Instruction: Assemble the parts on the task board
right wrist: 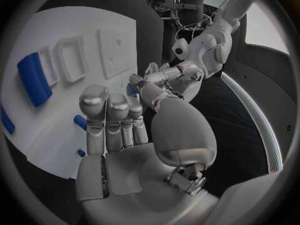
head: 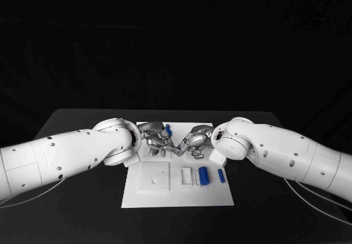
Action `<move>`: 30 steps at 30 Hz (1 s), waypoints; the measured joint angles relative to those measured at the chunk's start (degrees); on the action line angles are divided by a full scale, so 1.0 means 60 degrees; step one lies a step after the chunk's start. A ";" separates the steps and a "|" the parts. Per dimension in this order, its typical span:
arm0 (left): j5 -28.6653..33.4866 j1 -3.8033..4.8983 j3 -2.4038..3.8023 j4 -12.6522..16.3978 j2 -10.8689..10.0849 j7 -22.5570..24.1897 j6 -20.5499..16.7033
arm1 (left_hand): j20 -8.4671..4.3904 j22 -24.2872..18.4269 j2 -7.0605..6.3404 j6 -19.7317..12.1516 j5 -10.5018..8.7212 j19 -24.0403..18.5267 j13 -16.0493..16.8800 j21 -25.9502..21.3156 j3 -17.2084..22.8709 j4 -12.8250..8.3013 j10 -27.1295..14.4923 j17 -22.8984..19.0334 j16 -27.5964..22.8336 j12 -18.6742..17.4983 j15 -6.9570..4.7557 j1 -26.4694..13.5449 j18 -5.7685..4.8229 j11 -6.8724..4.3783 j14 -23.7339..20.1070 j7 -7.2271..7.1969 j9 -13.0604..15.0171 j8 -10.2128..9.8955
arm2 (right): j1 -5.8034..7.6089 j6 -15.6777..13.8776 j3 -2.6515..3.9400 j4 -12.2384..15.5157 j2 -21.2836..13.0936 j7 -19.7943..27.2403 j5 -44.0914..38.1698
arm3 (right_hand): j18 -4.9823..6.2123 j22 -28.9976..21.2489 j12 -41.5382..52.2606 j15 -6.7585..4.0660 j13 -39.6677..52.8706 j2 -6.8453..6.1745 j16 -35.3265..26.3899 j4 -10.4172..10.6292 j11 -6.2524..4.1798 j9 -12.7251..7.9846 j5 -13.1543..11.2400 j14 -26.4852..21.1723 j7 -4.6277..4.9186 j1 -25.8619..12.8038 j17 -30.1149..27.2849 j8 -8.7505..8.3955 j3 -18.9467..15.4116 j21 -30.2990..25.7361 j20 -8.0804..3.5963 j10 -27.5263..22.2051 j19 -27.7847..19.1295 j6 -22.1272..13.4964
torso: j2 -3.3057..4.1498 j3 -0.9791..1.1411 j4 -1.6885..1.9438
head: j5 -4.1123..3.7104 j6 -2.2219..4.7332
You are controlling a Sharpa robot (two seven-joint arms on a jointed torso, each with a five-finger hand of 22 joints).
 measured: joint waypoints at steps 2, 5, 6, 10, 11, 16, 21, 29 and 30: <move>-0.0002 -0.0013 0.0003 -0.0008 0.0010 -0.0025 0.0000 | 0.0000 0.0000 0.0120 0.0000 0.0104 0.0000 0.0000 0.0000 0.0098 -0.0278 0.0000 0.0001 0.0000 0.0000 -0.0027 0.0358 0.0000 0.0000 0.0029 0.0001 0.0002 -0.0003 | -0.0006 0.0000 -0.0004 0.0003 -0.0002 -0.0003 0.0000 | 0.0000 0.0000 0.0000 0.0000 0.0000 -0.0011 0.0000 0.0000 0.0000 0.0000 0.0000 0.0000 0.0001 0.0011 0.0000 0.0000 0.0000 0.0000 0.0000 0.0000 0.0000 -0.0001 | 0.0000 0.0000 0.0000 | -0.0007 -0.0002; -0.0004 -0.0027 0.0006 -0.0017 0.0022 -0.0040 0.0000 | 0.0000 0.0000 0.0198 0.0037 0.0173 0.0000 -0.0001 0.0000 0.0161 -0.0577 0.0001 0.0014 0.0000 0.0000 -0.0028 0.0648 0.0000 0.0000 0.0030 0.0000 0.0004 -0.0003 | -0.0010 0.0000 -0.0006 0.0004 -0.0005 -0.0008 0.0000 | 0.0000 0.0000 0.0000 0.0000 0.0000 -0.0011 0.0000 0.0000 0.0001 0.0000 0.0000 0.0000 0.0003 0.0011 0.0000 -0.0002 0.0000 0.0000 0.0000 0.0000 0.0000 -0.0005 | 0.0000 0.0000 0.0000 | -0.0016 -0.0007; -0.0005 -0.0032 0.0007 -0.0021 0.0028 -0.0044 -0.0001 | 0.0000 0.0000 0.0270 0.0070 0.0178 0.0000 -0.0001 0.0000 0.0172 -0.0714 0.0031 0.0025 0.0000 0.0000 -0.0028 0.0728 0.0000 -0.0031 0.0030 -0.0005 0.0004 -0.0003 | -0.0011 0.0000 -0.0007 0.0004 -0.0007 -0.0010 0.0000 | 0.0000 0.0000 0.0000 0.0000 0.0000 -0.0011 0.0000 -0.0001 0.0001 -0.0001 -0.0001 0.0000 0.0011 0.0011 0.0000 -0.0002 0.0000 0.0000 0.0000 -0.0001 0.0000 -0.0013 | 0.0001 0.0001 0.0000 | -0.0022 -0.0012; -0.0004 -0.0050 0.0009 -0.0029 0.0038 -0.0050 -0.0002 | 0.0000 0.0000 0.0402 0.0137 0.0295 0.0000 -0.0008 0.0000 0.0233 -0.1014 0.0033 0.0041 0.0000 0.0000 -0.0027 0.0952 0.0000 -0.0032 0.0031 -0.0029 0.0023 -0.0004 | -0.0015 -0.0003 -0.0009 -0.0005 -0.0012 -0.0019 0.0000 | 0.0000 0.0000 0.0000 0.0000 -0.0001 -0.0012 0.0000 -0.0001 0.0003 -0.0002 0.0000 0.0000 0.0015 0.0011 0.0000 -0.0006 -0.0001 0.0000 0.0000 -0.0001 0.0000 -0.0017 | 0.0001 0.0003 -0.0001 | -0.0032 -0.0018; -0.0002 -0.0054 0.0009 -0.0030 0.0038 -0.0050 -0.0003 | 0.0000 0.0000 0.0426 0.0151 0.0304 0.0000 -0.0015 0.0000 0.0231 -0.1088 0.0033 0.0047 0.0000 0.0000 -0.0027 0.0990 0.0000 -0.0032 0.0031 -0.0016 0.0024 -0.0005 | -0.0015 -0.0004 -0.0010 -0.0009 -0.0013 -0.0020 0.0000 | 0.0000 0.0000 0.0000 0.0000 -0.0001 -0.0012 0.0000 -0.0001 0.0003 -0.0002 -0.0001 0.0000 0.0015 0.0011 0.0000 -0.0007 -0.0001 0.0000 0.0000 -0.0002 0.0000 -0.0018 | 0.0001 0.0003 -0.0002 | -0.0033 -0.0019; 0.0055 -0.0069 0.0007 -0.0043 0.0037 -0.0050 -0.0017 | 0.0000 0.0000 0.0596 0.0242 0.0354 0.0000 -0.0045 0.0000 0.0258 -0.1348 0.0033 0.0060 0.0000 -0.0045 -0.0026 0.1168 0.0000 -0.0032 0.0032 -0.0038 0.0087 -0.0066 | -0.0014 -0.0013 -0.0009 -0.0018 -0.0017 -0.0021 0.0000 | 0.0000 0.0000 0.0000 0.0000 0.0010 -0.0012 0.0000 -0.0001 0.0003 -0.0002 -0.0001 0.0000 0.0018 0.0011 0.0000 -0.0041 -0.0002 0.0000 0.0000 -0.0002 0.0000 -0.0021 | 0.0001 0.0002 -0.0002 | -0.0040 -0.0013; 0.0210 -0.0077 0.0002 -0.0068 0.0035 -0.0042 -0.0052 | 0.0000 0.0000 0.0756 0.0288 0.0354 -0.0001 -0.0076 0.0068 0.0258 -0.1374 0.0033 0.0059 0.0000 -0.0045 -0.0048 0.1158 0.0000 -0.0032 0.0079 -0.0057 0.0268 -0.0055 | -0.0007 -0.0020 -0.0001 -0.0018 -0.0019 -0.0018 0.0001 | 0.0000 0.0000 0.0000 0.0000 0.0010 -0.0012 0.0000 -0.0002 0.0004 -0.0002 -0.0001 0.0000 0.0013 0.0011 0.0000 -0.0042 -0.0002 0.0000 0.0000 -0.0003 0.0000 -0.0017 | 0.0001 0.0000 0.0003 | -0.0045 -0.0007; 0.0527 -0.0092 -0.0016 -0.0114 0.0033 -0.0037 -0.0077 | 0.0001 -0.0001 0.0776 0.0251 0.0393 -0.0001 -0.0076 0.0068 0.0069 -0.0799 0.0032 0.0059 0.0000 0.0000 -0.0047 0.0489 0.0001 -0.0032 0.0083 -0.0091 0.0394 -0.0053 | 0.0005 -0.0039 0.0013 -0.0024 -0.0027 -0.0013 0.0001 | 0.0001 0.0000 0.0000 0.0000 0.0009 -0.0013 0.0000 -0.0003 0.0005 -0.0001 -0.0001 0.0000 0.0000 0.0011 0.0000 -0.0032 -0.0004 0.0000 0.0000 -0.0004 0.0000 -0.0005 | 0.0000 -0.0003 0.0005 | -0.0047 0.0000; 0.0571 -0.0095 -0.0021 -0.0120 0.0031 -0.0039 -0.0077 | 0.0001 -0.0001 0.0673 0.0251 0.0448 -0.0001 -0.0076 0.0068 -0.0008 -0.0647 0.0032 0.0059 0.0000 0.0000 -0.0048 0.0246 0.0000 -0.0032 0.0083 -0.0091 0.0396 -0.0049 | 0.0010 -0.0040 0.0017 -0.0024 -0.0028 -0.0008 0.0001 | 0.0000 0.0000 0.0000 0.0000 0.0009 -0.0034 0.0000 -0.0004 0.0006 0.0000 -0.0001 0.0000 -0.0001 0.0009 0.0000 -0.0030 -0.0005 0.0000 0.0000 -0.0004 0.0000 -0.0005 | 0.0000 -0.0003 0.0005 | -0.0050 0.0000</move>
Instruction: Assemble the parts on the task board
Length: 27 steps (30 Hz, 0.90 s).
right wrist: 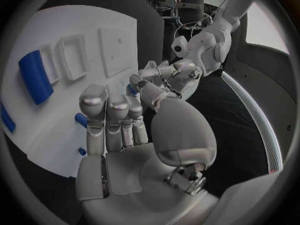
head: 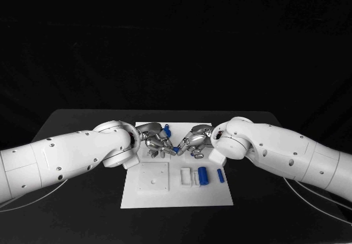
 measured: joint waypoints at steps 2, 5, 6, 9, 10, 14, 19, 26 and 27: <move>0.0057 -0.0005 -0.0002 -0.0008 -0.0001 -0.0005 0.0000 | 0.0000 0.0000 -0.0095 -0.0001 0.0006 0.0000 0.0000 0.0000 -0.0115 0.0193 0.0000 0.0000 0.0000 0.0000 0.0000 -0.0330 -0.0001 0.0000 0.0000 0.0001 -0.0004 0.0056 | 0.0004 0.0000 0.0002 0.0007 0.0001 0.0007 0.0001 | 0.0000 0.0000 0.0000 0.0000 0.0000 -0.0014 0.0000 0.0000 0.0000 0.0001 0.0000 0.0000 0.0000 0.0014 0.0000 0.0031 0.0000 0.0000 0.0000 0.0000 0.0000 0.0000 | 0.0000 0.0000 -0.0001 | -0.0004 0.0005; 0.0139 -0.0007 -0.0005 -0.0025 -0.0002 -0.0015 0.0000 | 0.0000 0.0000 -0.0337 -0.0102 -0.0129 0.0000 0.0010 0.0000 -0.0092 0.0531 0.0000 0.0002 -0.0037 0.0000 0.0000 -0.0613 -0.0001 0.0000 0.0000 0.0041 -0.0192 0.0046 | 0.0006 0.0000 0.0002 0.0017 0.0008 0.0016 0.0004 | 0.0000 0.0000 0.0000 0.0000 0.0000 -0.0013 0.0000 -0.0003 0.0001 0.0001 0.0000 0.0001 -0.0001 0.0013 0.0000 0.0032 -0.0003 0.0000 0.0000 0.0000 0.0000 0.0000 | 0.0000 0.0001 -0.0001 | -0.0013 0.0015; 0.0167 -0.0008 -0.0006 -0.0027 -0.0003 -0.0018 0.0000 | 0.0000 0.0000 -0.0399 -0.0102 -0.0129 0.0000 0.0016 0.0000 -0.0045 0.0579 0.0000 0.0011 -0.0037 0.0000 0.0000 -0.0606 0.0000 0.0000 0.0000 0.0040 -0.0239 0.0046 | 0.0008 0.0000 0.0003 0.0017 0.0008 0.0018 0.0004 | -0.0001 0.0000 0.0000 0.0000 0.0000 -0.0013 0.0000 -0.0004 0.0001 0.0000 0.0000 0.0000 -0.0001 0.0013 0.0000 0.0032 -0.0003 0.0000 0.0000 0.0000 0.0000 0.0000 | 0.0000 0.0001 -0.0001 | -0.0016 0.0016; 0.0229 -0.0010 -0.0007 -0.0030 -0.0002 -0.0030 0.0000 | 0.0000 0.0000 -0.0497 -0.0102 -0.0129 0.0000 0.0020 0.0000 0.0026 0.0650 0.0000 0.0016 -0.0037 0.0000 0.0000 -0.0582 0.0000 0.0000 0.0000 0.0040 -0.0298 0.0046 | 0.0008 -0.0001 0.0005 0.0019 0.0006 0.0024 0.0004 | 0.0000 0.0000 0.0000 0.0000 -0.0001 -0.0010 0.0000 0.0017 0.0001 0.0001 0.0000 0.0001 -0.0001 0.0011 0.0000 0.0032 0.0018 0.0000 0.0000 -0.0001 0.0000 0.0000 | -0.0001 0.0002 -0.0001 | -0.0019 0.0023; 0.0244 -0.0010 -0.0007 -0.0030 -0.0002 -0.0034 0.0000 | 0.0000 0.0000 -0.0516 -0.0124 -0.0129 0.0000 0.0027 0.0000 0.0031 0.0655 0.0000 0.0016 -0.0037 0.0000 0.0000 -0.0558 -0.0001 0.0000 0.0000 0.0062 -0.0310 0.0047 | 0.0008 -0.0001 0.0005 0.0019 0.0005 0.0025 0.0004 | 0.0000 0.0000 0.0000 0.0001 -0.0001 0.0000 0.0000 0.0017 0.0001 0.0001 0.0000 0.0001 -0.0001 0.0000 0.0000 0.0032 0.0018 0.0000 0.0000 -0.0001 0.0000 -0.0001 | 0.0000 0.0002 -0.0001 | -0.0020 0.0023; 0.0298 -0.0010 -0.0008 -0.0034 0.0001 -0.0055 0.0003 | 0.0000 0.0008 -0.0517 -0.0135 -0.0129 0.0000 0.0029 0.0000 0.0057 0.0682 0.0000 0.0018 -0.0037 0.0000 0.0000 -0.0557 0.0000 0.0000 0.0000 0.0074 -0.0341 0.0047 | 0.0009 -0.0005 0.0005 0.0021 0.0004 0.0027 0.0004 | 0.0000 0.0000 0.0000 0.0000 -0.0001 0.0005 0.0000 0.0017 0.0006 0.0001 0.0000 0.0000 -0.0015 -0.0005 0.0000 0.0031 0.0017 0.0000 0.0000 -0.0006 0.0000 -0.0017 | 0.0000 0.0003 -0.0001 | -0.0025 0.0025; 0.0329 -0.0011 -0.0009 -0.0038 0.0007 -0.0074 0.0003 | 0.0000 0.0007 -0.0486 -0.0136 -0.0129 0.0000 0.0038 0.0000 0.0136 0.0617 0.0000 0.0027 -0.0037 0.0000 0.0001 -0.0525 0.0000 0.0000 0.0000 0.0074 -0.0354 0.0047 | 0.0009 -0.0009 0.0005 0.0024 0.0001 0.0029 0.0004 | 0.0000 0.0000 0.0000 0.0001 -0.0002 0.0015 0.0000 0.0016 0.0016 0.0001 0.0000 0.0000 -0.0007 -0.0015 0.0000 0.0029 0.0018 0.0000 0.0000 -0.0015 0.0000 -0.0027 | 0.0000 0.0005 -0.0001 | -0.0028 0.0026; 0.0358 -0.0011 -0.0008 -0.0043 0.0043 -0.0081 -0.0028 | 0.0000 0.0006 -0.0211 -0.0171 0.0040 0.0000 0.0038 0.0000 0.0546 0.0206 0.0000 0.0038 -0.0037 0.0000 0.0007 0.0105 0.0000 0.0002 0.0000 0.0040 -0.0388 0.0049 | 0.0008 -0.0025 0.0005 0.0027 -0.0021 0.0028 -0.0002 | 0.0000 0.0000 0.0000 0.0006 -0.0002 0.0027 0.0000 0.0016 0.0017 -0.0001 0.0000 -0.0005 -0.0010 -0.0027 0.0000 0.0015 0.0018 0.0000 0.0000 -0.0017 0.0000 -0.0041 | 0.0003 0.0006 -0.0001 | -0.0041 0.0026; 0.0362 -0.0011 -0.0008 -0.0043 0.0048 -0.0081 -0.0037 | 0.0000 0.0006 -0.0149 -0.0171 0.0071 0.0000 0.0038 0.0000 0.0607 0.0145 0.0000 0.0038 -0.0037 0.0000 0.0011 0.0167 0.0000 0.0003 0.0001 0.0040 -0.0369 0.0045 | 0.0008 -0.0032 0.0005 0.0026 -0.0025 0.0027 -0.0003 | 0.0000 0.0000 0.0000 0.0006 -0.0002 0.0027 0.0000 0.0016 0.0017 -0.0001 0.0000 -0.0005 0.0001 -0.0027 0.0000 -0.0011 0.0018 0.0000 0.0000 -0.0017 0.0000 -0.0031 | 0.0004 0.0006 -0.0001 | -0.0045 0.0026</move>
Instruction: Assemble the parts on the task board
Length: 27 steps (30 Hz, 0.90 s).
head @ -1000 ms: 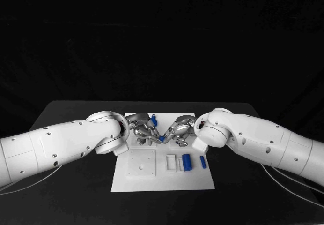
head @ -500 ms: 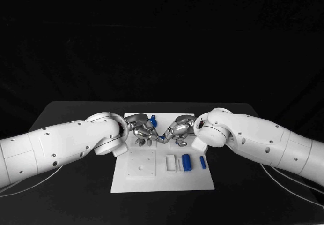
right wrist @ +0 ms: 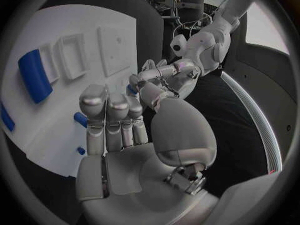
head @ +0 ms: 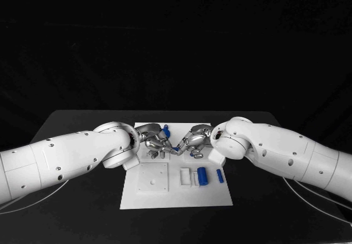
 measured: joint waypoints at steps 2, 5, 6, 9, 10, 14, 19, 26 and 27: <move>0.0017 -0.0003 -0.0001 0.0000 0.0009 0.0008 -0.0028 | 0.0000 0.0000 0.0081 -0.0002 0.0031 0.0000 0.0000 0.0000 0.0052 -0.0111 0.0001 0.0010 0.0000 0.0000 0.0013 0.0082 0.0000 0.0003 0.0010 0.0002 0.0031 -0.0001 | 0.0001 -0.0018 0.0000 -0.0002 -0.0005 0.0000 -0.0001 | 0.0000 0.0000 0.0000 0.0000 0.0000 0.0000 0.0000 0.0000 0.0001 -0.0001 0.0000 0.0000 0.0011 0.0000 0.0000 0.0000 0.0000 0.0000 0.0000 -0.0001 0.0000 0.0007 | 0.0000 0.0000 0.0000 | -0.0003 0.0001; 0.0063 -0.0007 -0.0006 0.0000 0.0016 0.0028 -0.0092 | 0.0000 -0.0001 0.0124 0.0050 0.0059 0.0000 -0.0001 0.0000 0.0169 -0.0250 0.0014 0.0016 0.0000 0.0015 0.0009 0.0128 0.0001 0.0018 0.0025 -0.0012 0.0107 -0.0032 | 0.0005 -0.0042 0.0006 -0.0003 -0.0012 -0.0002 -0.0002 | -0.0001 0.0000 0.0000 0.0002 -0.0001 0.0000 0.0000 0.0000 0.0001 -0.0003 0.0000 -0.0002 0.0024 0.0000 0.0000 0.0001 0.0000 0.0000 0.0000 -0.0001 0.0000 0.0012 | 0.0000 0.0003 0.0000 | -0.0007 0.0001; 0.0079 -0.0008 -0.0007 -0.0003 0.0017 0.0035 -0.0115 | 0.0000 -0.0001 0.0141 0.0102 0.0059 0.0000 -0.0001 0.0000 0.0169 -0.0251 0.0015 0.0032 0.0000 0.0072 0.0006 0.0166 0.0000 0.0019 0.0050 -0.0011 0.0142 -0.0046 | 0.0007 -0.0048 0.0009 -0.0004 -0.0014 -0.0002 -0.0002 | 0.0000 0.0000 0.0000 0.0003 -0.0001 0.0000 0.0000 -0.0001 0.0002 -0.0003 0.0000 -0.0003 0.0016 0.0000 0.0000 0.0001 0.0000 0.0000 0.0000 -0.0002 0.0000 0.0021 | 0.0000 0.0003 0.0000 | -0.0008 0.0001; 0.0142 -0.0015 -0.0015 -0.0015 0.0023 0.0067 -0.0200 | -0.0019 -0.0001 0.0178 0.0220 -0.0130 0.0019 -0.0002 0.0000 0.0226 -0.0197 0.0017 0.0063 0.0000 0.0228 -0.0023 0.0220 0.0000 0.0021 0.0086 -0.0018 0.0233 -0.0082 | 0.0012 -0.0077 0.0016 -0.0007 -0.0016 -0.0002 -0.0002 | 0.0000 0.0000 0.0000 -0.0023 0.0006 0.0000 0.0000 -0.0001 -0.0004 -0.0004 0.0025 0.0023 0.0013 0.0000 0.0000 0.0001 -0.0001 0.0000 0.0000 0.0004 0.0000 0.0024 | -0.0001 0.0003 0.0000 | -0.0013 0.0004; 0.0165 -0.0018 -0.0018 -0.0019 0.0024 0.0079 -0.0226 | -0.0035 -0.0001 0.0176 0.0234 -0.0133 0.0035 -0.0002 0.0014 0.0307 -0.0165 0.0018 0.0064 0.0000 0.0281 -0.0022 0.0222 0.0000 0.0022 0.0089 -0.0005 0.0281 -0.0102 | 0.0014 -0.0085 0.0017 -0.0008 -0.0016 -0.0002 -0.0002 | -0.0001 0.0000 0.0000 -0.0023 0.0013 0.0000 0.0000 -0.0001 -0.0006 -0.0005 0.0051 0.0024 0.0013 0.0000 0.0000 0.0001 -0.0001 0.0000 0.0000 0.0006 0.0000 0.0024 | -0.0002 0.0003 0.0001 | -0.0014 0.0005; 0.0317 -0.0031 -0.0031 -0.0037 0.0026 0.0128 -0.0347 | -0.0035 -0.0001 0.0189 0.0256 -0.0163 0.0035 -0.0087 0.0046 0.0545 -0.0003 0.0030 0.0079 0.0000 0.0424 -0.0029 0.0208 0.0000 0.0034 0.0120 0.0016 0.0368 -0.0098 | 0.0016 -0.0127 0.0031 -0.0023 -0.0012 0.0010 -0.0002 | 0.0000 0.0000 0.0000 -0.0023 0.0014 0.0000 0.0000 -0.0002 -0.0023 -0.0005 0.0055 0.0024 0.0013 0.0000 0.0000 0.0001 -0.0002 0.0000 0.0000 0.0023 0.0000 0.0024 | -0.0003 0.0002 0.0005 | -0.0019 0.0006; 0.0592 -0.0045 -0.0045 -0.0071 0.0025 0.0167 -0.0459 | -0.0035 -0.0002 0.0095 0.0325 0.0274 0.0035 -0.0163 0.0081 0.0828 -0.0085 0.0032 0.0109 0.0000 0.0511 -0.0026 -0.0144 0.0000 0.0036 0.0149 0.0084 0.0370 -0.0039 | 0.0015 -0.0167 0.0041 -0.0042 -0.0003 0.0046 0.0001 | -0.0001 0.0000 0.0000 -0.0023 -0.0008 0.0000 0.0000 -0.0002 -0.0022 -0.0005 0.0124 0.0024 0.0012 0.0000 -0.0006 0.0001 -0.0002 -0.0053 0.0000 0.0022 0.0000 0.0024 | -0.0003 -0.0002 0.0006 | -0.0022 0.0006; 0.1083 -0.0058 -0.0058 -0.0113 0.0013 0.0185 -0.0546 | -0.0034 -0.0003 0.0032 0.0358 0.0727 0.0035 -0.0169 0.0119 0.1140 -0.0336 0.0033 0.0150 0.0000 0.0591 -0.0039 -0.0542 0.0000 0.0037 0.0167 0.0118 0.0373 -0.0037 | 0.0009 -0.0230 0.0051 -0.0068 0.0003 0.0114 0.0017 | 0.0000 0.0000 -0.0472 -0.0023 -0.0345 -0.0040 -0.0133 0.0125 0.0006 -0.0003 0.0577 0.0024 -0.0002 -0.0036 -0.0080 0.0013 -0.0304 -0.0276 0.0000 -0.0092 0.0000 -0.0006 | -0.0006 -0.0010 0.0006 | -0.0007 0.0006; 0.1146 -0.0058 -0.0058 -0.0120 0.0007 0.0189 -0.0554 | -0.0035 -0.0003 0.0044 0.0359 0.0771 0.0035 -0.0169 0.0119 0.1239 -0.0433 0.0033 0.0156 0.0000 0.0591 -0.0038 -0.0590 -0.0001 0.0037 0.0170 0.0119 0.0372 -0.0039 | 0.0007 -0.0240 0.0051 -0.0071 0.0003 0.0127 0.0022 | 0.0000 0.0000 -0.0656 -0.0023 -0.0483 -0.0039 -0.0138 0.0175 0.0011 -0.0001 0.0656 0.0024 -0.0002 -0.0035 -0.0082 0.0062 -0.0472 -0.0334 0.0000 -0.0200 0.0000 -0.0079 | -0.0008 -0.0012 0.0005 | -0.0005 0.0007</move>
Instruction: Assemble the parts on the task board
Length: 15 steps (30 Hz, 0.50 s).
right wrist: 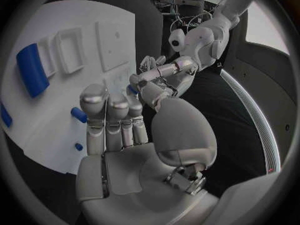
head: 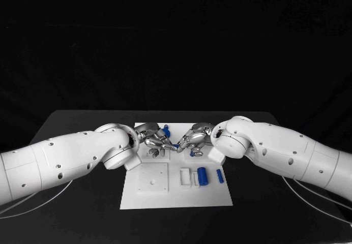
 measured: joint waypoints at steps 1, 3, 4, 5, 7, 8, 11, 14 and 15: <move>0.0060 0.0000 0.0000 -0.0008 -0.0008 0.0005 -0.0005 | 0.0000 0.0000 -0.0006 0.0000 0.0084 0.0000 0.0000 0.0000 0.0003 -0.0002 0.0000 0.0005 0.0000 0.0000 0.0012 -0.0030 0.0001 0.0001 0.0014 0.0000 0.0000 -0.0006 | -0.0002 -0.0010 0.0000 -0.0002 0.0000 0.0017 0.0007 | 0.0000 0.0000 -0.0124 0.0000 -0.0092 0.0001 0.0000 0.0054 0.0001 0.0017 0.0116 0.0000 0.0022 0.0002 0.0000 0.0061 -0.0194 -0.0044 0.0000 -0.0098 0.0000 -0.0122 | 0.0000 -0.0002 -0.0002 | 0.0001 0.0001; 0.0192 0.0000 0.0001 -0.0032 -0.0031 0.0019 -0.0011 | -0.0001 0.0000 -0.0009 0.0000 0.0238 -0.0002 0.0000 0.0000 0.0057 -0.0046 -0.0008 0.0012 0.0000 0.0000 0.0012 -0.0095 0.0000 -0.0005 0.0014 0.0000 -0.0001 -0.0041 | -0.0005 -0.0035 -0.0001 -0.0004 0.0000 0.0067 0.0027 | 0.0000 0.0000 -0.0319 0.0047 -0.0290 0.0050 -0.0008 0.0202 0.0069 0.0079 0.0325 -0.0048 0.0099 0.0051 -0.0015 0.0085 -0.0928 -0.0235 0.0000 -0.0281 0.0000 -0.0483 | -0.0001 -0.0003 -0.0004 | 0.0008 0.0005; 0.0249 0.0001 0.0003 -0.0041 -0.0043 0.0029 -0.0011 | -0.0008 0.0000 -0.0012 0.0000 0.0304 -0.0009 0.0000 0.0000 0.0101 -0.0090 -0.0023 0.0012 0.0002 0.0000 0.0012 -0.0136 -0.0001 -0.0018 0.0015 0.0001 -0.0002 -0.0051 | -0.0007 -0.0045 -0.0004 -0.0004 -0.0001 0.0092 0.0035 | 0.0000 0.0000 -0.0491 0.0077 -0.0425 0.0029 -0.0061 0.0257 0.0103 0.0072 0.0447 -0.0080 0.0152 0.0030 -0.0049 0.0080 -0.1153 -0.0364 0.0000 -0.0408 0.0000 -0.0683 | -0.0001 -0.0003 -0.0004 | 0.0010 0.0005; 0.0309 0.0004 0.0009 -0.0052 -0.0055 0.0043 -0.0011 | -0.0035 0.0000 -0.0006 0.0000 0.0359 -0.0037 -0.0003 0.0000 0.0124 -0.0111 -0.0029 0.0012 0.0028 0.0000 0.0012 -0.0184 -0.0002 -0.0017 0.0015 0.0001 -0.0002 -0.0057 | -0.0012 -0.0055 -0.0010 -0.0004 -0.0002 0.0117 0.0044 | 0.0000 0.0000 -0.0640 0.0110 -0.0550 -0.0020 -0.0116 0.0309 0.0138 0.0052 0.0559 -0.0113 0.0199 -0.0020 -0.0089 0.0053 -0.1349 -0.0488 0.0000 -0.0507 0.0000 -0.0857 | -0.0001 -0.0003 -0.0004 | 0.0013 0.0006; 0.0453 0.0021 0.0039 -0.0055 -0.0062 0.0112 -0.0009 | -0.0036 0.0000 -0.0015 0.0000 0.0473 -0.0037 -0.0008 0.0036 0.0131 -0.0110 -0.0038 0.0012 0.0039 0.0000 0.0012 -0.0293 -0.0001 -0.0038 0.0016 0.0001 -0.0002 -0.0057 | -0.0036 -0.0085 -0.0028 -0.0004 0.0002 0.0179 0.0058 | 0.0007 0.0000 -0.0805 0.0167 -0.0736 -0.0055 -0.0189 0.0376 0.0219 0.0000 0.0754 -0.0171 0.0277 -0.0055 -0.0159 0.0026 -0.1771 -0.0708 0.0023 -0.0620 -0.0018 -0.1168 | -0.0001 -0.0003 -0.0003 | 0.0019 0.0012; 0.0493 0.0027 0.0044 -0.0054 -0.0062 0.0134 -0.0005 | -0.0036 -0.0001 -0.0012 0.0000 0.0480 -0.0037 -0.0008 0.0036 0.0135 -0.0113 -0.0033 0.0012 0.0040 0.0000 0.0012 -0.0311 -0.0001 -0.0043 0.0016 0.0000 -0.0002 -0.0057 | -0.0043 -0.0101 -0.0033 -0.0005 0.0001 0.0196 0.0060 | 0.0066 0.0000 -0.0853 0.0189 -0.0796 -0.0070 -0.0227 0.0394 0.0255 -0.0010 0.0824 -0.0194 0.0299 -0.0066 -0.0188 0.0026 -0.1912 -0.0804 0.0060 -0.0655 -0.0018 -0.1284 | -0.0001 -0.0003 -0.0003 | 0.0020 0.0013; 0.0662 0.0036 0.0046 -0.0052 -0.0066 0.0222 0.0021 | -0.0036 -0.0001 0.0000 0.0000 0.0509 -0.0037 -0.0008 0.0036 0.0138 -0.0119 -0.0029 0.0022 0.0039 0.0000 0.0012 -0.0385 -0.0002 -0.0047 0.0017 0.0001 -0.0001 -0.0056 | -0.0062 -0.0185 -0.0039 -0.0024 -0.0021 0.0279 0.0062 | 0.0137 0.0000 -0.0897 0.0206 -0.1007 -0.0160 -0.0263 0.0425 0.0273 -0.0012 0.1051 -0.0218 0.0380 0.0017 -0.0280 0.0026 -0.2540 -0.1050 0.0106 -0.0747 0.0000 -0.1533 | -0.0001 -0.0003 -0.0002 | 0.0030 0.0020; 0.0828 0.0039 0.0050 -0.0054 -0.0088 0.0304 0.0061 | -0.0038 -0.0001 -0.0017 0.0000 0.0581 -0.0039 -0.0007 0.0047 0.0104 -0.0153 -0.0028 0.0022 0.0039 0.0000 -0.0009 -0.0458 -0.0001 -0.0048 -0.0003 0.0001 -0.0001 -0.0055 | -0.0077 -0.0290 -0.0041 -0.0030 -0.0050 0.0394 0.0061 | 0.0137 0.0000 -0.0897 0.0218 -0.1267 -0.0082 -0.0306 0.0376 0.0304 -0.0012 0.1205 -0.0295 0.0433 0.0096 -0.0358 0.0026 -0.3103 -0.1280 0.0141 -0.0874 -0.0031 -0.1787 | -0.0001 -0.0002 -0.0001 | 0.0039 0.0029; 0.0879 0.0039 0.0050 -0.0058 -0.0093 0.0323 0.0074 | -0.0063 -0.0001 0.0008 0.0000 0.0582 -0.0064 -0.0007 0.0094 0.0078 -0.0179 -0.0028 0.0022 0.0039 0.0000 -0.0010 -0.0505 -0.0003 -0.0048 -0.0004 0.0001 -0.0001 -0.0055 | -0.0080 -0.0319 -0.0041 -0.0027 -0.0057 0.0432 0.0055 | 0.0136 0.0000 -0.0897 0.0218 -0.1358 -0.0045 -0.0306 0.0353 0.0322 -0.0012 0.1205 -0.0295 0.0446 0.0133 -0.0376 0.0026 -0.3228 -0.1342 0.0160 -0.0900 -0.0012 -0.1800 | -0.0001 0.0000 -0.0001 | 0.0041 0.0034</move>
